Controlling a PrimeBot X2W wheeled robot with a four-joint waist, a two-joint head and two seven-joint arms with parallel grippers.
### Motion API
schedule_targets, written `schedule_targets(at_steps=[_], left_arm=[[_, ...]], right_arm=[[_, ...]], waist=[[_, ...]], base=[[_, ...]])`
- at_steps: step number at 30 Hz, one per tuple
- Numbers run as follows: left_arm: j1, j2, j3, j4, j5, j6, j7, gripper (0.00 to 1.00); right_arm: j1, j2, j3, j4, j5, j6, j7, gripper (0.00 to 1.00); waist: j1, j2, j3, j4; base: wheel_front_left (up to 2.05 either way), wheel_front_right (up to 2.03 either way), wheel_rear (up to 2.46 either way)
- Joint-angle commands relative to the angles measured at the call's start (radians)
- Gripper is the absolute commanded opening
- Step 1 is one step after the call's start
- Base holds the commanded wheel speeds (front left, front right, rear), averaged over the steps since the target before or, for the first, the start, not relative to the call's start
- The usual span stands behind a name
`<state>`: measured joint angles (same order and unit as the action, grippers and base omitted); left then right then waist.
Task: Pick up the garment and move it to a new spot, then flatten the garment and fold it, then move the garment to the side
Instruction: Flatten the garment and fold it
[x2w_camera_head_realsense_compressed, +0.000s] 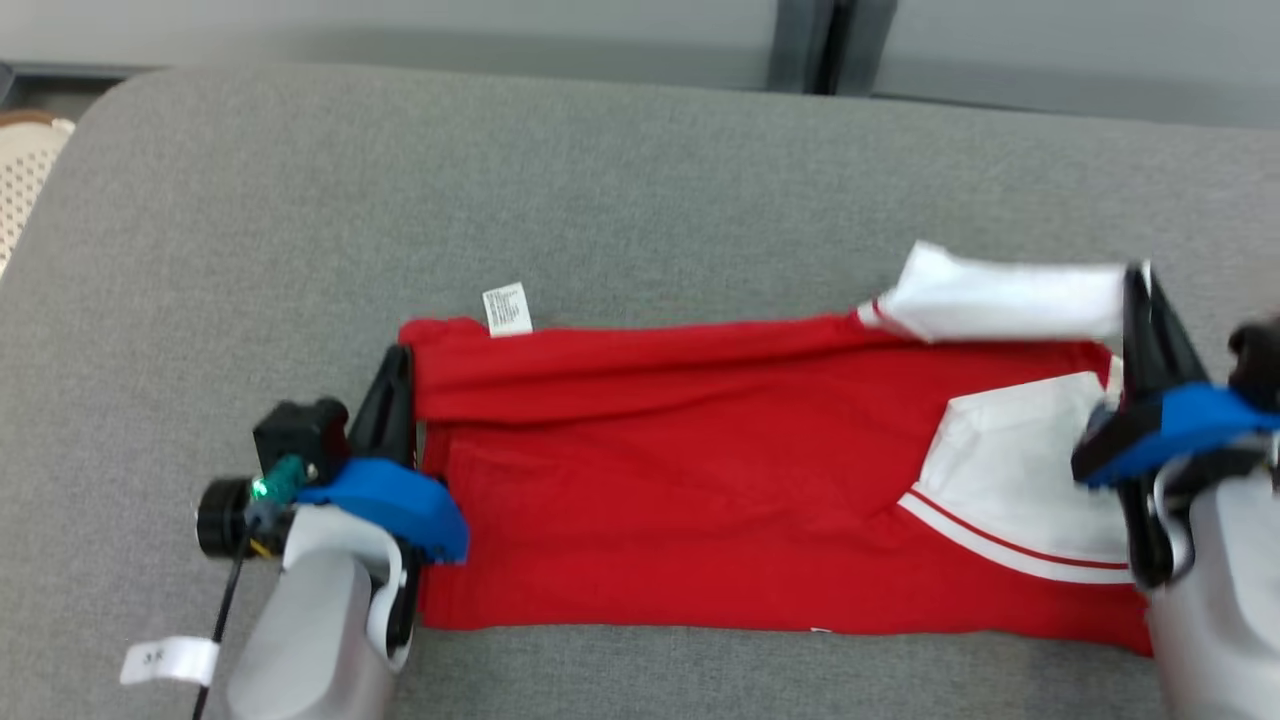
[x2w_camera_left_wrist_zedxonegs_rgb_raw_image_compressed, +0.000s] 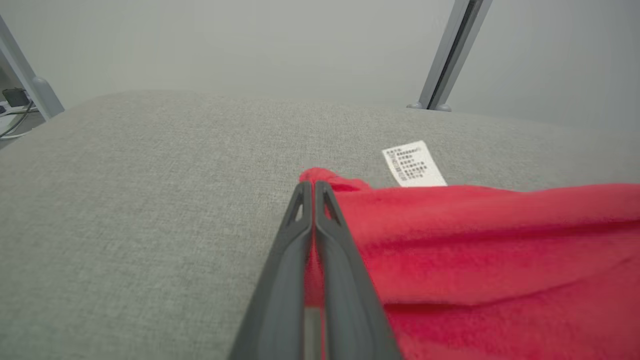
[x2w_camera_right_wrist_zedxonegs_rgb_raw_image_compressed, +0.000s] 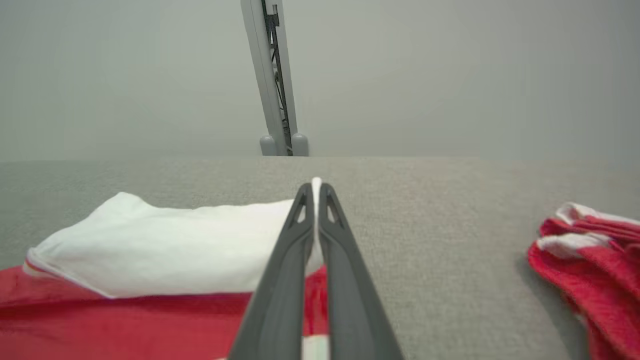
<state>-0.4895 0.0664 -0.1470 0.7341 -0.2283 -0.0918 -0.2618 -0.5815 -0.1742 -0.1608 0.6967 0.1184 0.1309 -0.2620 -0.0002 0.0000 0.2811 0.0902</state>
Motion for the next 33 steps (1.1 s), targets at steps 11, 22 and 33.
schedule_targets(at_steps=[11,22,33], left_arm=[[0.195,-0.013,0.004,0.049,0.0,0.001,-0.004,0.0],[0.306,-0.015,0.023,-0.028,0.032,0.051,-0.004,1.0],[0.513,-0.016,-0.053,-0.209,0.048,0.089,-0.004,1.0]], right_arm=[[0.344,0.052,-0.008,-0.09,0.14,0.0,-0.003,0.0],[0.393,0.079,-0.043,-0.083,0.111,0.0,-0.004,1.0],[0.515,0.118,-0.059,-0.066,0.068,0.0,-0.004,1.0]], waist=[[0.0002,0.0,-0.127,-0.053],[0.0002,0.0,-0.17,-0.048],[0.0002,0.0,-0.268,-0.041]], base=[[0.0,0.0,0.0],[0.0,0.0,0.0],[0.0,0.0,0.0]])
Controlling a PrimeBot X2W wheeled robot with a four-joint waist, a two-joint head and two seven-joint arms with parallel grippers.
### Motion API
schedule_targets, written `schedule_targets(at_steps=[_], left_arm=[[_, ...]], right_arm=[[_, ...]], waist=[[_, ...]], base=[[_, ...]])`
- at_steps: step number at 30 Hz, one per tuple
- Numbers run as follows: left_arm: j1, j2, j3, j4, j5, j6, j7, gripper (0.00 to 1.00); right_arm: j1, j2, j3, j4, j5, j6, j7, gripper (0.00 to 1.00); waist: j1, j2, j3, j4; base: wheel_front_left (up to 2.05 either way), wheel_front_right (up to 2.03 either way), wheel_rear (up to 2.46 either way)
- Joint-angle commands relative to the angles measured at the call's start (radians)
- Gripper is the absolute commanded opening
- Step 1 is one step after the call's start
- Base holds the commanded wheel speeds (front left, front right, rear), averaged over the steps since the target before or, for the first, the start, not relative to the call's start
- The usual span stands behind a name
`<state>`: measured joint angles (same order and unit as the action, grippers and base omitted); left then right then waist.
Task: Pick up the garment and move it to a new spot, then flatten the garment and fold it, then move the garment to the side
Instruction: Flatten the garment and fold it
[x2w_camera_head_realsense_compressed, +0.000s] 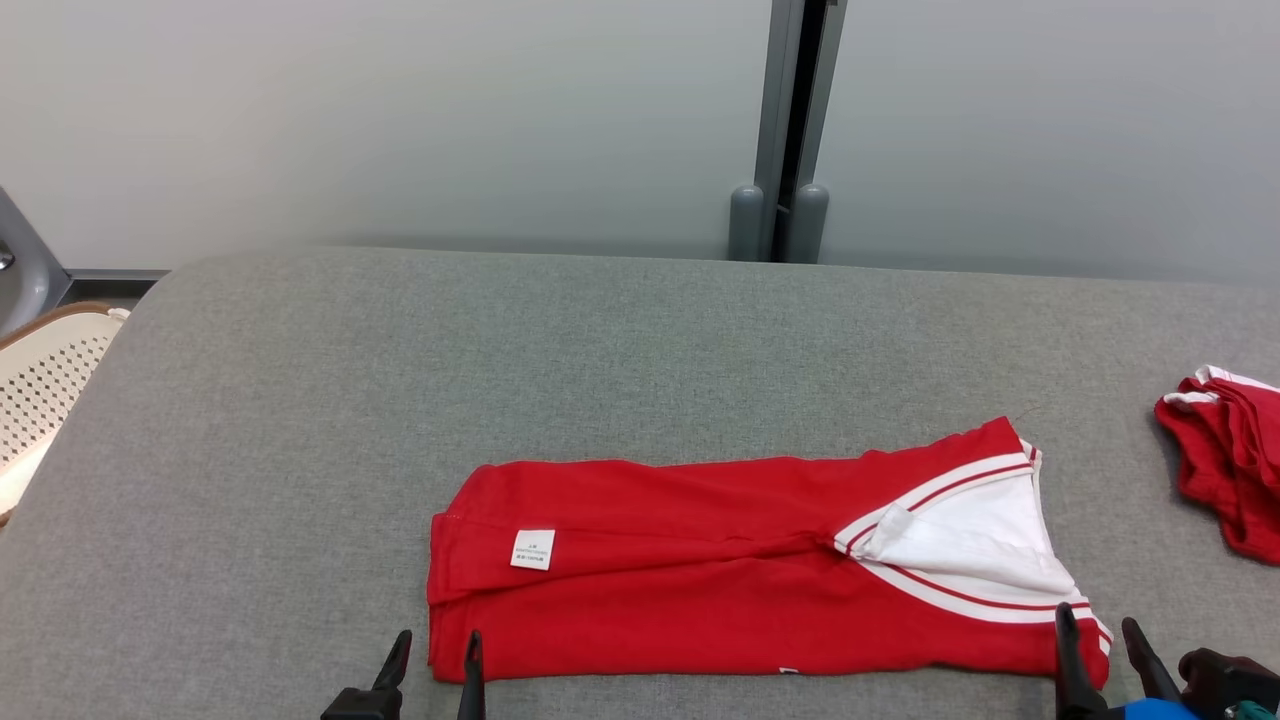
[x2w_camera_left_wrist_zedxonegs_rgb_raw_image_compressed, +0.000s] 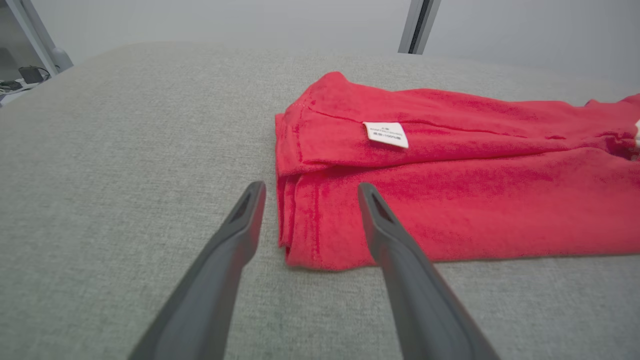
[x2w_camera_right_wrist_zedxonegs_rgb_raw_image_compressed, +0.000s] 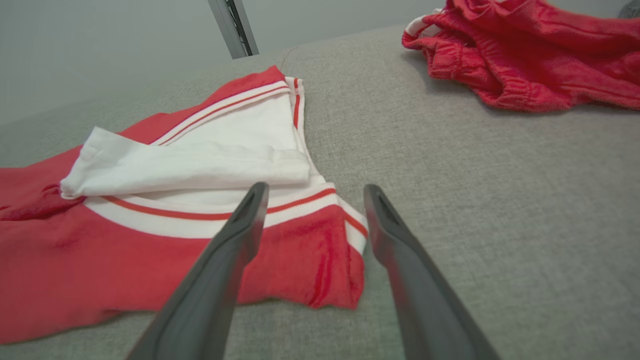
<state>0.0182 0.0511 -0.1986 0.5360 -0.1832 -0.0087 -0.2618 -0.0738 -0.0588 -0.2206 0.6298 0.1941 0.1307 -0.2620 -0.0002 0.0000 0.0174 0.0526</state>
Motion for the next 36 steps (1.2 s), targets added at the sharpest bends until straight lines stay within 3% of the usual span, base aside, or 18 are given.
schedule_targets(at_steps=[1,12,19,26,27,28,29,30,32,36], left_arm=[[0.011,0.0,-0.007,-0.021,0.006,0.006,-0.004,1.0],[-0.03,0.0,-0.046,-0.048,0.004,-0.002,-0.004,1.0],[-0.062,0.0,-0.06,-0.034,0.0,-0.013,-0.004,1.0],[-0.088,0.0,-0.054,-0.027,0.002,-0.015,-0.004,1.0],[-0.088,-0.001,-0.051,-0.026,0.003,-0.015,-0.004,1.0],[-0.087,-0.001,-0.049,-0.026,0.005,-0.015,-0.004,1.0],[-0.087,-0.001,-0.049,-0.026,0.005,-0.015,-0.004,1.0],[-0.086,-0.001,-0.046,-0.025,0.007,-0.016,-0.004,1.0],[-0.08,-0.001,-0.038,-0.024,0.009,-0.016,-0.004,1.0],[-0.077,0.0,-0.036,-0.025,0.011,-0.02,-0.004,1.0]], right_arm=[[0.011,0.004,0.002,0.005,-0.007,0.0,-0.004,1.0],[-0.135,-0.009,0.025,0.057,-0.039,0.0,-0.003,1.0],[-0.266,-0.035,-0.001,0.224,-0.1,0.0,0.004,1.0],[-0.31,-0.012,-0.029,0.461,-0.126,0.0,0.044,1.0],[-0.31,-0.005,-0.021,0.485,-0.12,0.0,0.051,0.7],[-0.312,0.002,-0.01,0.503,-0.113,0.0,0.052,0.22],[-0.312,0.002,-0.01,0.503,-0.113,0.0,0.052,0.22],[-0.314,0.008,0.0,0.514,-0.101,0.002,0.048,0.0],[-0.317,0.011,-0.002,0.519,-0.076,0.001,0.033,0.0],[-0.308,-0.058,-0.048,0.471,-0.057,-0.002,0.006,0.0]], waist=[[0.0002,0.0,-0.005,-0.003],[0.0002,0.0,0.053,0.011],[0.0002,0.0,0.097,0.033],[0.0002,0.0,0.128,0.055],[0.0002,0.0,0.129,0.054],[0.0002,0.0,0.129,0.053],[0.0002,0.0,0.129,0.053],[0.0002,0.0,0.128,0.05],[0.0002,0.0,0.124,0.041],[0.0002,0.0,0.109,0.021]], base=[[0.0,0.0,0.0],[0.0,0.0,0.0],[0.0,0.0,0.0],[0.0,0.0,0.0],[0.0,0.0,0.0],[0.0,0.0,0.0],[0.0,0.0,0.0],[0.0,0.0,0.0],[0.0,0.0,0.0],[0.0,0.0,0.0]])
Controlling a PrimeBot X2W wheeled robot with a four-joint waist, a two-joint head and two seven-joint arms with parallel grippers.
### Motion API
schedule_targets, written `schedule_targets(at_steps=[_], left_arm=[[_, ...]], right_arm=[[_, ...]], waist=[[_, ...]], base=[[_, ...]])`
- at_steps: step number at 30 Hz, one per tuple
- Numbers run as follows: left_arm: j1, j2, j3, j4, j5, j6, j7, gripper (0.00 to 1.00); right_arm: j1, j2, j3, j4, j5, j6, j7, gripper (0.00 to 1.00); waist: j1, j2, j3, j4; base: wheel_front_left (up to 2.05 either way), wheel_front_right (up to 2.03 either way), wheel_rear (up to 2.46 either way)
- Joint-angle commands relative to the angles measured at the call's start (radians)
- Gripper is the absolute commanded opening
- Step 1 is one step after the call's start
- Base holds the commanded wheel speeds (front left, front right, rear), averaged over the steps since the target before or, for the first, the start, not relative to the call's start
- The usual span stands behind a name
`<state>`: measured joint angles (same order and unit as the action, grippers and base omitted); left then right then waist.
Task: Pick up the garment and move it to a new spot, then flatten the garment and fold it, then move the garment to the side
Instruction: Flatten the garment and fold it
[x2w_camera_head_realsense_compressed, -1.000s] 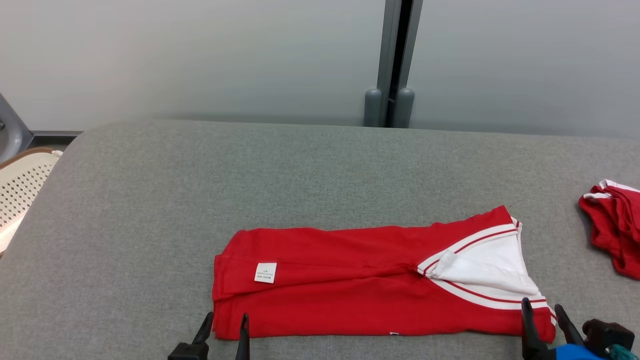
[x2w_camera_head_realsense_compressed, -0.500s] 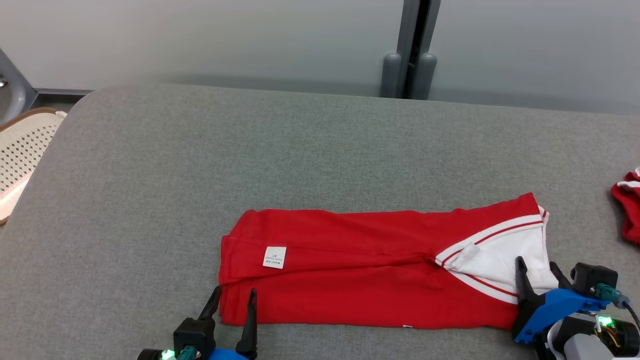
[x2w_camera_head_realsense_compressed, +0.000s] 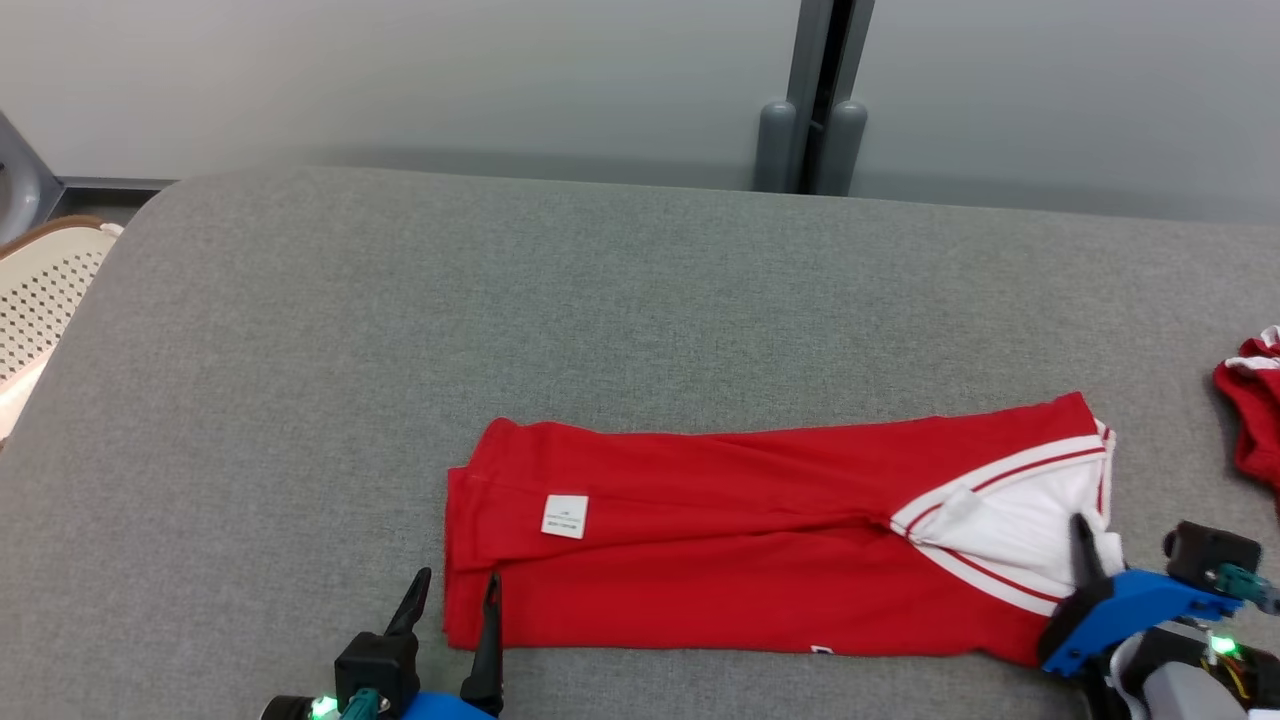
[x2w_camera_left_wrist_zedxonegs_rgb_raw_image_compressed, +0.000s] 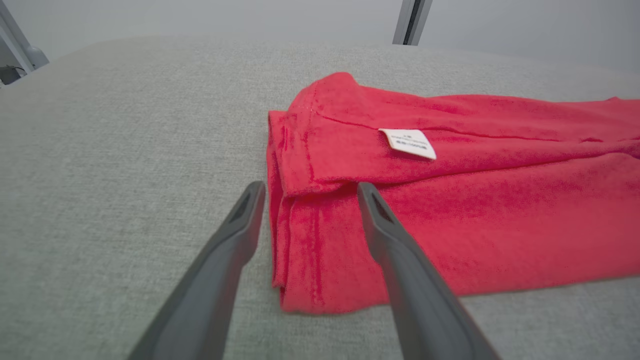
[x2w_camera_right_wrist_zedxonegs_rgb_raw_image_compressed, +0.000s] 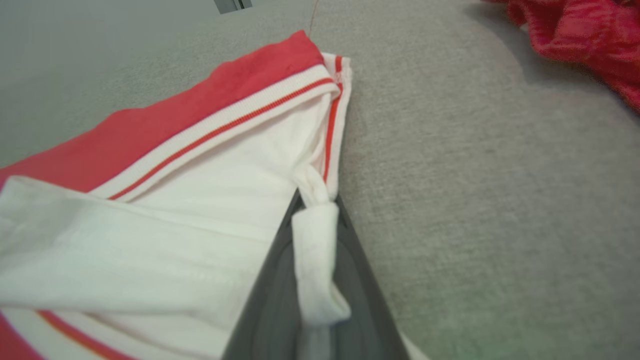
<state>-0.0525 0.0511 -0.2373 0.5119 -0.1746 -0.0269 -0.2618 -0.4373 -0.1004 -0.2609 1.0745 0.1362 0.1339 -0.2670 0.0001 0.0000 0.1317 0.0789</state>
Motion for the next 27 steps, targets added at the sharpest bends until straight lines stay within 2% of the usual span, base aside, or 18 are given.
schedule_targets(at_steps=[1,3,7,11,14,19,27], left_arm=[[-0.006,-0.001,0.002,-0.001,0.001,-0.003,-0.004,1.0],[-0.004,-0.001,0.0,-0.002,-0.004,-0.005,-0.004,1.0],[0.003,0.001,-0.01,-0.002,-0.015,-0.005,-0.004,1.0],[0.005,0.0,-0.022,0.0,-0.02,-0.004,-0.004,1.0],[0.008,0.0,-0.032,0.004,-0.025,-0.007,-0.004,1.0],[0.013,0.0,-0.044,0.014,-0.024,-0.011,-0.004,1.0],[0.029,0.0,-0.056,0.029,-0.022,-0.014,-0.004,1.0]], right_arm=[[0.059,-0.037,-0.026,0.002,0.004,-0.006,0.008,0.0],[0.063,-0.054,-0.063,-0.07,0.0,-0.005,0.004,0.0],[0.097,-0.036,-0.103,-0.205,-0.022,-0.003,0.002,0.0],[0.126,0.005,-0.061,-0.325,-0.014,-0.003,0.002,0.0],[0.149,0.031,0.032,-0.403,0.02,-0.003,0.002,0.0],[0.18,0.048,0.25,-0.493,0.119,-0.003,0.002,0.0],[0.14,0.049,0.545,-0.518,0.282,-0.003,0.002,0.0]], waist=[[-0.0001,0.0,-0.009,-0.01],[-0.0001,0.0,-0.016,-0.021],[-0.0001,0.0,-0.028,-0.035],[-0.0001,0.0,-0.034,-0.036],[-0.0001,0.0,-0.04,-0.024],[-0.0001,0.0,-0.05,0.016],[-0.0001,0.0,-0.069,0.11]], base=[[0.0,0.0,0.0],[0.0,0.0,0.0],[0.0,0.0,0.0],[0.0,0.0,0.0],[0.0,0.0,0.0],[0.0,0.0,0.0],[0.0,0.0,0.0]])
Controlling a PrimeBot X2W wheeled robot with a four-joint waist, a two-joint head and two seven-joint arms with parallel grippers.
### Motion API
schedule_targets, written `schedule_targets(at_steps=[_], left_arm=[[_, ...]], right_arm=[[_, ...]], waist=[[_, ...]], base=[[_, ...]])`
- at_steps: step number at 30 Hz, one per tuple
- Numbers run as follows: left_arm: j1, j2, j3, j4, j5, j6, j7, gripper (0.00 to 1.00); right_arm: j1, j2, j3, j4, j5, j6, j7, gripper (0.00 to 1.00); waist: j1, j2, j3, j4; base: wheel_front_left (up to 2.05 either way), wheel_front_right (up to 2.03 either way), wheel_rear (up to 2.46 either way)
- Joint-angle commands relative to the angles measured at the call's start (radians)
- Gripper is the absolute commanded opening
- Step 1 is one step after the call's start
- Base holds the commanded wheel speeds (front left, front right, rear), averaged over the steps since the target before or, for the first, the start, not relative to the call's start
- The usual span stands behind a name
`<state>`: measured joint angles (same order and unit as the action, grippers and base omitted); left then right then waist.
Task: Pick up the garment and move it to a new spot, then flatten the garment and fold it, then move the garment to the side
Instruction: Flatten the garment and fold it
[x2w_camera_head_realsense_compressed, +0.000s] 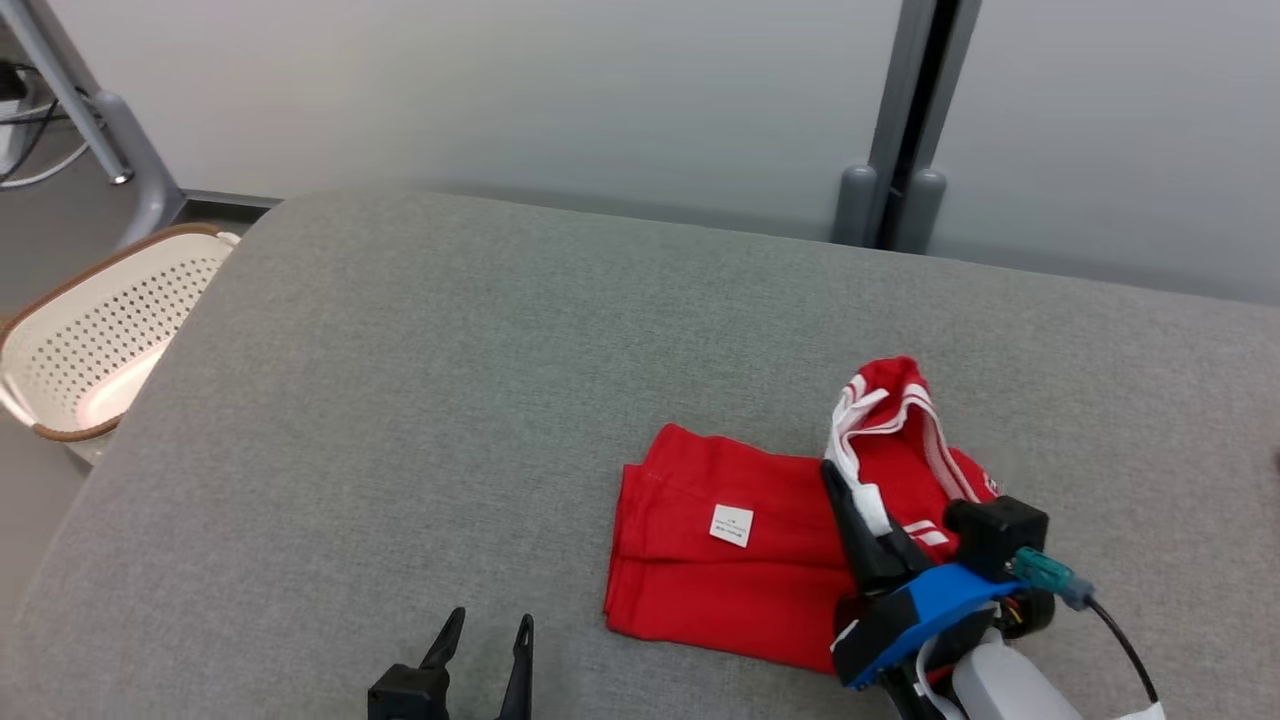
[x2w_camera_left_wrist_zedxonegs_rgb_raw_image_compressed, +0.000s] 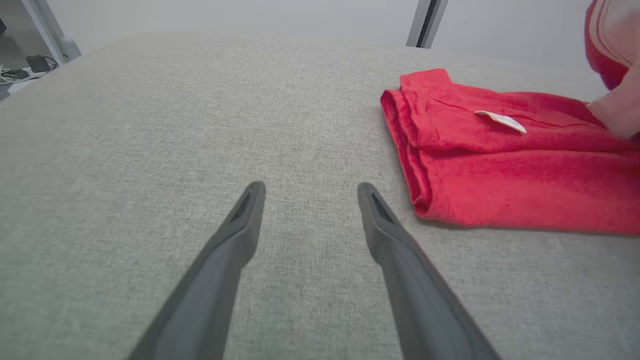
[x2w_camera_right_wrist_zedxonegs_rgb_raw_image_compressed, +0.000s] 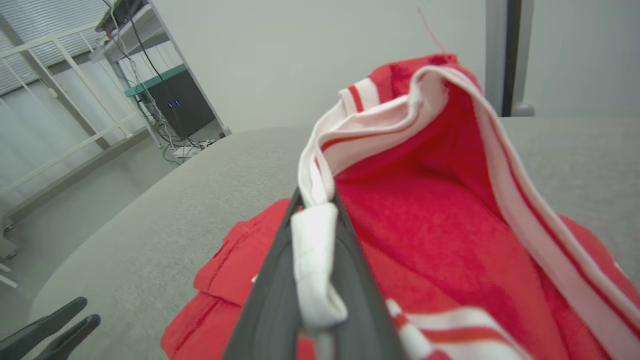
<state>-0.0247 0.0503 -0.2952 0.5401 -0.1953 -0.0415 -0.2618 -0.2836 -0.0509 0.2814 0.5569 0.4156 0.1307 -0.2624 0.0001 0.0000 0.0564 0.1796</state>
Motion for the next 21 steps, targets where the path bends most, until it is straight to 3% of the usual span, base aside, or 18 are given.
schedule_targets(at_steps=[1,5,6,7,8,9,14,21], left_arm=[[0.004,0.001,0.001,0.002,-0.002,0.0,-0.004,1.0],[0.013,0.001,-0.004,0.005,-0.005,-0.001,-0.004,1.0],[0.014,0.0,-0.005,0.005,-0.006,0.001,-0.004,1.0],[0.016,0.0,-0.004,0.006,-0.007,0.004,-0.004,1.0],[0.017,0.001,-0.003,0.007,-0.005,0.003,-0.004,1.0],[0.018,0.0,-0.001,0.008,-0.003,0.004,-0.004,1.0],[0.018,0.0,0.028,0.0,-0.007,0.012,-0.004,1.0],[-0.008,0.0,0.063,-0.039,0.004,0.016,-0.004,1.0]], right_arm=[[-0.023,-0.001,0.033,0.009,0.017,0.0,-0.003,0.0],[-0.073,-0.001,0.134,0.042,0.061,0.0,-0.003,0.0],[-0.084,-0.001,0.155,0.047,0.075,0.0,-0.003,0.11],[-0.096,-0.001,0.174,0.048,0.09,0.0,-0.003,0.37],[-0.105,-0.001,0.19,0.046,0.104,0.0,-0.003,0.92],[-0.113,-0.001,0.201,0.04,0.119,0.0,-0.003,1.0],[-0.123,-0.002,0.186,0.001,0.117,0.0,-0.003,1.0],[-0.044,-0.002,-0.002,0.002,-0.054,0.0,-0.003,1.0]], waist=[[-0.0001,0.0,0.004,0.022],[-0.0001,0.0,0.0,0.067],[-0.0001,0.0,-0.001,0.075],[-0.0001,0.0,-0.003,0.082],[-0.0001,0.0,-0.006,0.087],[-0.0001,0.0,-0.008,0.089],[-0.0001,0.0,-0.022,0.067],[-0.0001,0.0,-0.037,-0.019]], base=[[0.0,0.0,0.0],[0.0,0.0,0.0],[0.0,0.0,0.0],[0.0,0.0,0.0],[0.0,0.0,0.0],[0.0,0.0,0.0],[0.0,0.0,0.0],[0.0,0.0,0.0]])
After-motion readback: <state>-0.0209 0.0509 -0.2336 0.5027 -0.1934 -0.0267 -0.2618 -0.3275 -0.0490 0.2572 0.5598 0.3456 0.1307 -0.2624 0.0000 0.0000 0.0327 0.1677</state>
